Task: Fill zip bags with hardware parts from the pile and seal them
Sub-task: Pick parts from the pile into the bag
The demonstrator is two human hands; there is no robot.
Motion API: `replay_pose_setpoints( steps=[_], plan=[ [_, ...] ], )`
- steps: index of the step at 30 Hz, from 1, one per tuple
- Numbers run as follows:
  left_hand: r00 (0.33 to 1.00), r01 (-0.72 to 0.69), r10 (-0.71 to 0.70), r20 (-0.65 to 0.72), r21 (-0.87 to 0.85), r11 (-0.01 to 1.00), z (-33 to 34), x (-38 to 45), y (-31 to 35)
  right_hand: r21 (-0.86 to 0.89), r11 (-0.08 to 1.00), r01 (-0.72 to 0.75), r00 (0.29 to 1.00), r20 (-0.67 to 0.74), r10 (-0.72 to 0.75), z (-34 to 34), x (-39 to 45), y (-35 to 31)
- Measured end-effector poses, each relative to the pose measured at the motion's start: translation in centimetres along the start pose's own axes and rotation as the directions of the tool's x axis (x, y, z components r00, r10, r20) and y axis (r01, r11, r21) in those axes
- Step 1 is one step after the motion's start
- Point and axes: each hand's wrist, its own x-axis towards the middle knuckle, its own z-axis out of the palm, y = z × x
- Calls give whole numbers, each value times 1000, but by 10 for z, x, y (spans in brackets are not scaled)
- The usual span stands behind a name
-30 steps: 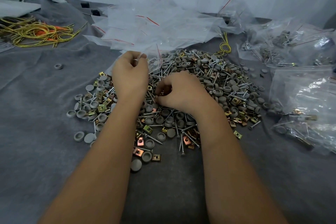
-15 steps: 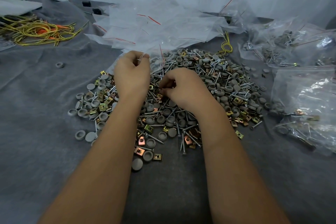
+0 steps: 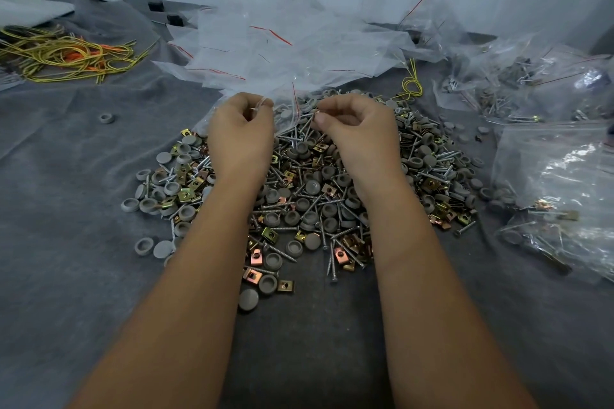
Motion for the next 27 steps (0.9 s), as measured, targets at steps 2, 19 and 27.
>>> replay_pose_setpoints(
  steps=[2,19,27],
  plan=[
    [999,-32,32,17,40,999,0,-1,1,-3,1000,19,1000,-17,-19,0,1,0],
    [985,-118,112,129,40,992,2,-8,5,-554,782,283,957,108,-270,13,-3,10],
    [993,-70,71,89,-13,997,3,-7,5,-570,774,276,959,114,-258,12,-4,10]
  ],
)
